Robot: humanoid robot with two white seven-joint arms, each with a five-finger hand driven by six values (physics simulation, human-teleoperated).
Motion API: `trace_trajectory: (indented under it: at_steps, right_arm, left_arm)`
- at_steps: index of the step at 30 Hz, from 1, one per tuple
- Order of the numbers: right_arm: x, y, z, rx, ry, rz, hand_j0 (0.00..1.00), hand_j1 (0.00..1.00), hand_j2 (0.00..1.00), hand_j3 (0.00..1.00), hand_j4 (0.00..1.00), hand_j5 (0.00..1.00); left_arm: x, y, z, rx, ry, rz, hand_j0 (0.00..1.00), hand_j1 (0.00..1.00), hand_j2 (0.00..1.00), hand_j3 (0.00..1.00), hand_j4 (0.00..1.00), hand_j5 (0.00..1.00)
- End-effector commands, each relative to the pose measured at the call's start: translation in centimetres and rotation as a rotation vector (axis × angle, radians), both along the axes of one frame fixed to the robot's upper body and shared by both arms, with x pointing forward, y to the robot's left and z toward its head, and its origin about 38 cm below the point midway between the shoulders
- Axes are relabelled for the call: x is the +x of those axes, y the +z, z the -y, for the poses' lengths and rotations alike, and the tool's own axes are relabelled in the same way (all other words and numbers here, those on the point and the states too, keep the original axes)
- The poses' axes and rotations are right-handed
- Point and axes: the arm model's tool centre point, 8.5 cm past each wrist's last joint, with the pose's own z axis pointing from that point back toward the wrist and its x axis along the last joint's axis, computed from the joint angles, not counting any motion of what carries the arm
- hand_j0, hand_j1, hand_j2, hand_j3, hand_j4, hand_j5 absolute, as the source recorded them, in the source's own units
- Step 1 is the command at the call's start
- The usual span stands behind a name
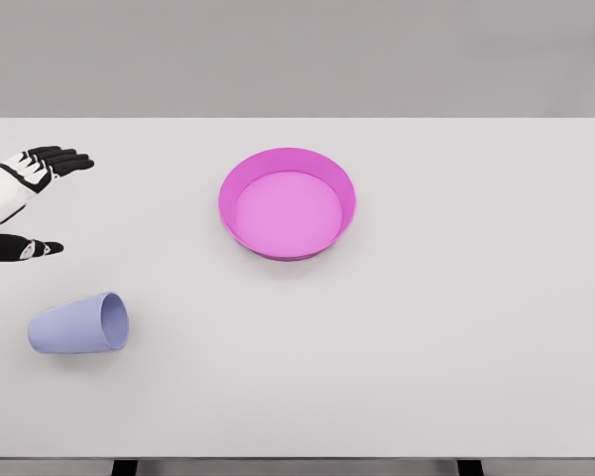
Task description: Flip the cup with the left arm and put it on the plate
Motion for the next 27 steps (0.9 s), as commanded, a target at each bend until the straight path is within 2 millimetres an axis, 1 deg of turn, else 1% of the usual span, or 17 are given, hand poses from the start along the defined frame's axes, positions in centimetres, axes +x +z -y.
trace_trajectory:
  at_steps: [1,19,20,21,22,24,27]
  right_arm:
    - [0.0,0.0,0.0,0.0,-0.001,0.002,1.0,1.0,1.0,1.0,1.0,1.0]
    - [0.0,0.0,0.0,0.002,-0.001,0.0,1.0,1.0,1.0,1.0,1.0,1.0]
    - [0.0,0.0,0.0,0.0,-0.001,-0.001,1.0,1.0,1.0,1.0,1.0,1.0]
    - [0.0,0.0,0.0,0.0,-0.001,-0.001,1.0,1.0,1.0,1.0,1.0,1.0]
    - [0.0,0.0,0.0,0.0,-0.001,0.0,1.0,1.0,1.0,1.0,1.0,1.0]
    - [0.0,0.0,0.0,0.0,-0.001,0.0,1.0,1.0,1.0,1.0,1.0,1.0]
    - [0.0,0.0,0.0,0.002,-0.001,0.0,1.0,1.0,1.0,1.0,1.0,1.0]
  left_arm:
    - [0.0,0.0,-0.1,-0.004,0.001,-0.002,1.0,1.0,1.0,1.0,1.0,1.0]
    - [-0.1,-0.9,0.1,0.034,-0.015,-0.049,1.0,1.0,1.0,1.0,1.0,1.0]
    - [0.0,-1.0,-0.4,0.046,-0.005,-0.06,1.0,1.0,1.0,1.0,1.0,1.0]
    - [0.2,-1.0,-1.7,0.067,0.021,-0.076,1.0,1.0,1.0,1.0,1.0,1.0]
    - [0.2,-0.7,-2.0,0.089,0.019,-0.082,1.0,1.0,1.0,1.0,1.0,1.0]
    - [-0.1,0.1,-1.9,0.163,-0.02,-0.101,1.0,1.0,1.0,1.0,1.0,1.0]
    - [-0.3,1.9,-3.0,0.269,-0.03,-0.114,1.0,1.0,1.0,1.0,1.0,1.0]
